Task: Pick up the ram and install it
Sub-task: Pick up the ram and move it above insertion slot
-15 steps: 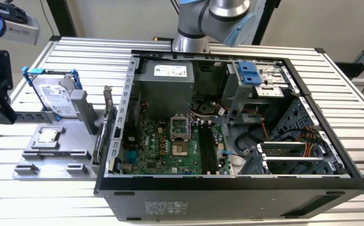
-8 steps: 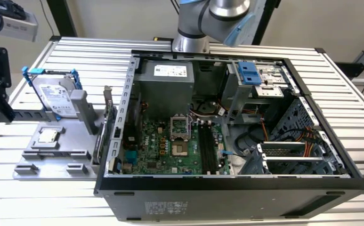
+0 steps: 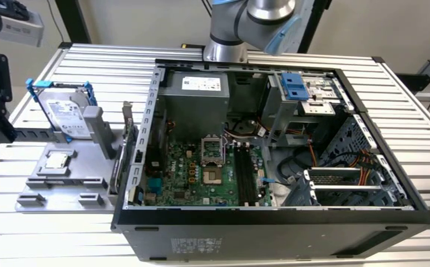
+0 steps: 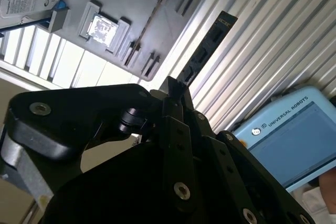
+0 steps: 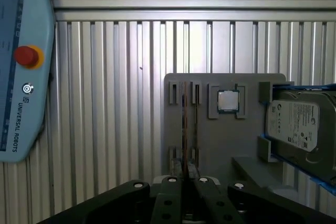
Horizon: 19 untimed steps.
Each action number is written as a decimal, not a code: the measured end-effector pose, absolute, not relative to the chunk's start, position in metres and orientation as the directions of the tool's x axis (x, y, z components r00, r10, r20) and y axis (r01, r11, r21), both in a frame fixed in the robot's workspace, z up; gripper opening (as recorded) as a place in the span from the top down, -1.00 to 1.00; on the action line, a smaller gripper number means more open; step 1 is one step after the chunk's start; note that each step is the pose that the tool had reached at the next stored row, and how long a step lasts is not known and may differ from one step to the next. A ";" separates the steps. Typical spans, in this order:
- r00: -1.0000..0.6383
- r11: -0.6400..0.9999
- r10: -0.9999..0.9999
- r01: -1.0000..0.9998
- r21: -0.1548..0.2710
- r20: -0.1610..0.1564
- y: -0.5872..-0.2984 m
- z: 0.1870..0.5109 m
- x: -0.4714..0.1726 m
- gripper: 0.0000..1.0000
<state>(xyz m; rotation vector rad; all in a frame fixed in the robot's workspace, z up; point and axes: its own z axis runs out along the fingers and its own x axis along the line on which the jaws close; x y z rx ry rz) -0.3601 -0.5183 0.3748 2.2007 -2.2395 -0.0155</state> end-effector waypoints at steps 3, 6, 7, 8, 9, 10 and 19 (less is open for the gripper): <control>-0.017 0.017 -1.000 -1.000 0.008 -0.005 -0.518 0.376 -0.360 1.00; -0.018 0.017 -1.000 -1.000 0.008 -0.006 -0.518 0.378 -0.360 1.00; -0.018 0.017 -1.000 -1.000 0.008 -0.006 -0.518 0.378 -0.360 1.00; -0.018 0.017 -1.000 -1.000 0.008 -0.006 -0.518 0.379 -0.360 1.00; -0.018 0.017 -1.000 -1.000 0.008 -0.006 -0.518 0.380 -0.360 1.00; -0.018 0.017 -1.000 -1.000 0.008 -0.006 -0.518 0.380 -0.360 1.00; -0.017 0.017 -1.000 -1.000 0.008 -0.006 -0.518 0.381 -0.359 1.00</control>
